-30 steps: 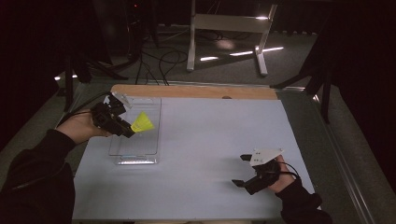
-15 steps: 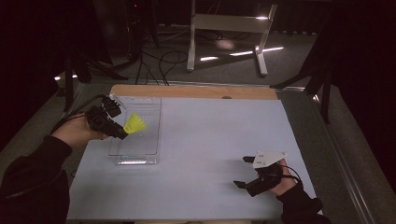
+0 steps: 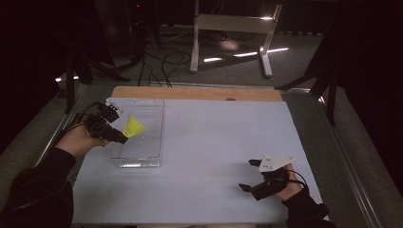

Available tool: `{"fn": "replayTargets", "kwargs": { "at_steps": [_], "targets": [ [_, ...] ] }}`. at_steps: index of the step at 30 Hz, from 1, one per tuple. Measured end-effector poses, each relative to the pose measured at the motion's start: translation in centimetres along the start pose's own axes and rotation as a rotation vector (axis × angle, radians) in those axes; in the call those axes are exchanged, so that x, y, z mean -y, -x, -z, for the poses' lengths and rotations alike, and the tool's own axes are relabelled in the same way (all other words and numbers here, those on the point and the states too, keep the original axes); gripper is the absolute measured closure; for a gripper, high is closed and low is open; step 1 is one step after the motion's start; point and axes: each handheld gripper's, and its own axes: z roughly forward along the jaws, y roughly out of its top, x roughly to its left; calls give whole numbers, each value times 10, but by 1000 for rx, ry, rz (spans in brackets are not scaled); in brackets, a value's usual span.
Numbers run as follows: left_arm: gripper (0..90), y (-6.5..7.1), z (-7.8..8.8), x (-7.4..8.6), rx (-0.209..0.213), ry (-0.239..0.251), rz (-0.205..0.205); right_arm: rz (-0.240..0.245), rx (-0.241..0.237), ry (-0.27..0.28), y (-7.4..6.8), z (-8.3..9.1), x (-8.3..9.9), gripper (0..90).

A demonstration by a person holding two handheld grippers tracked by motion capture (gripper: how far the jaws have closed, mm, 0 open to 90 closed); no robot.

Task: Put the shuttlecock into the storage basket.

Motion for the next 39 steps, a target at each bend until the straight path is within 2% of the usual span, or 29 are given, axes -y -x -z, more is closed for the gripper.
{"fn": "replayTargets", "kwargs": {
  "at_steps": [4,7,14,22,24,28,39],
  "targets": [
    [658,0,-4,4,-6,1,11,-5,-9,-7,0,0,2,97],
    [658,-3,-11,10,3,-9,44,-6,-10,-9,0,-1,2,97],
    [658,-7,-21,15,11,-7,64,-7,-15,-13,0,-3,2,97],
    [657,-6,-33,15,12,-18,65,-4,-22,-16,-1,-4,3,97],
    [657,-6,-37,15,-2,-21,65,-6,-23,-18,-1,-4,4,97],
    [657,-7,-39,16,-3,-26,59,-6,-24,-21,0,-5,5,97],
    [656,-11,-49,19,6,-90,62,-5,-29,-25,-1,-5,5,97]
  ]
}}
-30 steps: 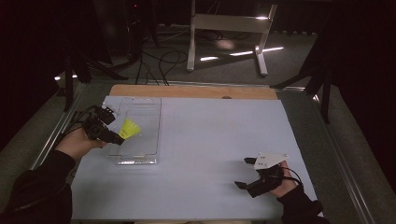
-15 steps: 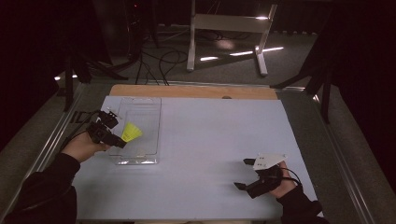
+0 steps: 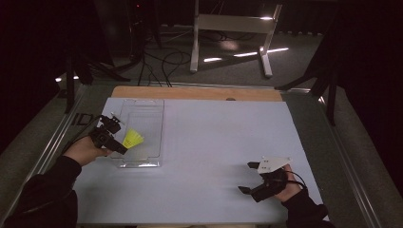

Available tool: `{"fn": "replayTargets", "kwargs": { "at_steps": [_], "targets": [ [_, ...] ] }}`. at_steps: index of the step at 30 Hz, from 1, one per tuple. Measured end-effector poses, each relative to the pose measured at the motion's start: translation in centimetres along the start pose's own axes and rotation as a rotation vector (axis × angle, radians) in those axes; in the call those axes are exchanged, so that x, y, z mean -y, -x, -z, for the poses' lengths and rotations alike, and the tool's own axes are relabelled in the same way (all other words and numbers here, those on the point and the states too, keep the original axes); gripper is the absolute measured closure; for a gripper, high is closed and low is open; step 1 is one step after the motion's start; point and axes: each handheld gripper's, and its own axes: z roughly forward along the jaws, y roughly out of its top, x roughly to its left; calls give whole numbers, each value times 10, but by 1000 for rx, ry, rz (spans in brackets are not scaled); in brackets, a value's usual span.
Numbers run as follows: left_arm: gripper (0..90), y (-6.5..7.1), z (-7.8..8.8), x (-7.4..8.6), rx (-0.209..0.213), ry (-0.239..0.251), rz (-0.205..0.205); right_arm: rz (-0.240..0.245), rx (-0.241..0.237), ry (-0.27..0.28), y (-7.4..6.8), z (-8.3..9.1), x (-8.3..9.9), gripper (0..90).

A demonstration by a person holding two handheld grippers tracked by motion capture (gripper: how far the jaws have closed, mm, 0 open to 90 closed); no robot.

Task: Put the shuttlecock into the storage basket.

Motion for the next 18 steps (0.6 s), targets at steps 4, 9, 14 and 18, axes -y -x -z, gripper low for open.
{"fn": "replayTargets", "kwargs": {
  "at_steps": [4,9,14,18],
  "targets": [
    [656,1,-2,-1,-13,-13,-14,-1,0,-1,0,0,0,97],
    [655,2,-4,-1,-5,-22,-14,1,-1,1,0,0,0,97],
    [655,2,-7,-3,1,-62,-5,-1,-1,1,0,1,0,97],
    [654,2,-7,-6,0,-75,-4,-6,0,1,1,1,0,97]
  ]
}}
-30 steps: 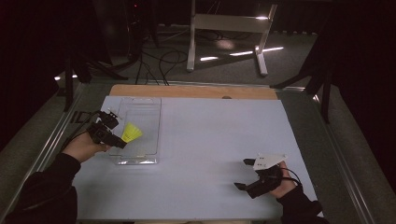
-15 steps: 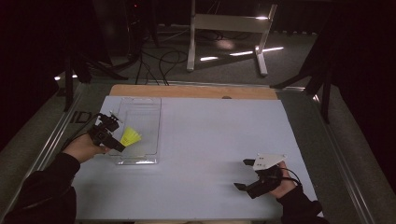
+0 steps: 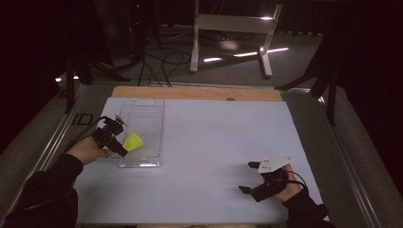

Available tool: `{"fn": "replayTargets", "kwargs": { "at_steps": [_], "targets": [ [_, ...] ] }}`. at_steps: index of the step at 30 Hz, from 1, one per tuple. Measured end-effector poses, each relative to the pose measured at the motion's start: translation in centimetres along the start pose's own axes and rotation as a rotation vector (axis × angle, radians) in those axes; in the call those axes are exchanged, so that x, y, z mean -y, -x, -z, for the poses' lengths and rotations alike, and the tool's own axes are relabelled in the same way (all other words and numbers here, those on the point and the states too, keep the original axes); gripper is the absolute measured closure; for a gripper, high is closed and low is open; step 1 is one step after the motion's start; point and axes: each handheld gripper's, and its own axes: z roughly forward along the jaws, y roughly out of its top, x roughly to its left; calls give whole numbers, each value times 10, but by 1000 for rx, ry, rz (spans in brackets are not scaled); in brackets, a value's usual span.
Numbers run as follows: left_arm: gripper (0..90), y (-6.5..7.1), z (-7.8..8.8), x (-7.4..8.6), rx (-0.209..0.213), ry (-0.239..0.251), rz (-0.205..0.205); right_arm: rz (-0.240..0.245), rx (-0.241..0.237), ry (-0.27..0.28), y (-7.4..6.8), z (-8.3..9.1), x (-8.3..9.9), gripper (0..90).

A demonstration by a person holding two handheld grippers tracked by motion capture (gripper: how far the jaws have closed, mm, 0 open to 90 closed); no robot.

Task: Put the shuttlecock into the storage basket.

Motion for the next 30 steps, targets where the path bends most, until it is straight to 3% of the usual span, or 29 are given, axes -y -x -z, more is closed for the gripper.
{"fn": "replayTargets", "kwargs": {
  "at_steps": [4,10,14,23,24,26,30],
  "targets": [
    [635,3,2,-3,-17,-9,-14,1,0,-1,0,0,0,97],
    [460,7,13,-7,-67,30,-2,-1,1,0,0,1,0,97],
    [385,8,18,-8,-75,62,9,-3,2,0,0,1,0,97],
    [208,12,27,-7,-52,98,-13,-4,7,2,0,1,1,97],
    [156,12,28,-7,-6,115,-13,-5,10,7,0,2,2,97],
    [149,13,28,-6,11,127,-21,-9,15,11,0,2,2,97],
    [11,18,24,-7,32,139,-48,-14,15,13,-1,3,4,97]
  ]
}}
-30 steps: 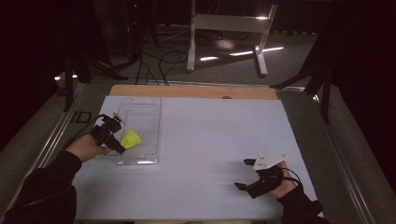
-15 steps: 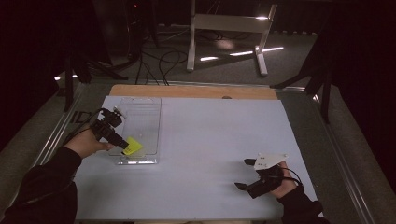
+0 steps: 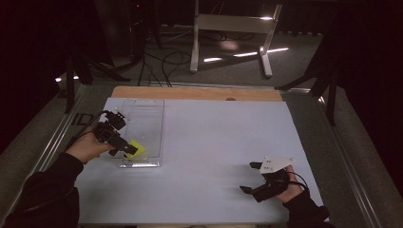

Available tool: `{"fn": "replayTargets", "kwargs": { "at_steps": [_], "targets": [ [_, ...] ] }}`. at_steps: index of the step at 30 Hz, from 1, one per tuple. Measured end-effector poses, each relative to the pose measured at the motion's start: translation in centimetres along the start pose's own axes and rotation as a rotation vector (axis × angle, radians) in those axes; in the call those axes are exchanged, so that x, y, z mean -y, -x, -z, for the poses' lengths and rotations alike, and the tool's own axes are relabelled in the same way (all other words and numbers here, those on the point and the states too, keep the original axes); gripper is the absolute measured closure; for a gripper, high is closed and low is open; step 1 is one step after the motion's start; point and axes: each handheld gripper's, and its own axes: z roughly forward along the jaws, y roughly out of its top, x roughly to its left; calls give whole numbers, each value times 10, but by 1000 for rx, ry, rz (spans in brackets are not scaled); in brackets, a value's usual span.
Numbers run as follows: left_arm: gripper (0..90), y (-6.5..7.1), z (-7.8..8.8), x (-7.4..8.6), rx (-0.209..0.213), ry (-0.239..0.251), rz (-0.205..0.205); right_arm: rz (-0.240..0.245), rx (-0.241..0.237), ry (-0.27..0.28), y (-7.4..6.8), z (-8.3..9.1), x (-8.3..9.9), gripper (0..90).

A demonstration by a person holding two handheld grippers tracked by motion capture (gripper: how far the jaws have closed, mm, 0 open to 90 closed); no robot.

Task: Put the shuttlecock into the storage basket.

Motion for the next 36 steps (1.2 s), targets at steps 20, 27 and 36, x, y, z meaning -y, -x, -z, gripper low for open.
{"fn": "replayTargets", "kwargs": {
  "at_steps": [20,27,36],
  "targets": [
    [2,32,6,-19,10,158,-147,-74,56,21,3,2,7,97],
    [2,46,6,-30,27,188,-202,-103,80,41,4,7,11,97],
    [2,66,2,-47,72,238,-289,-128,74,72,9,7,13,97]
  ]
}}
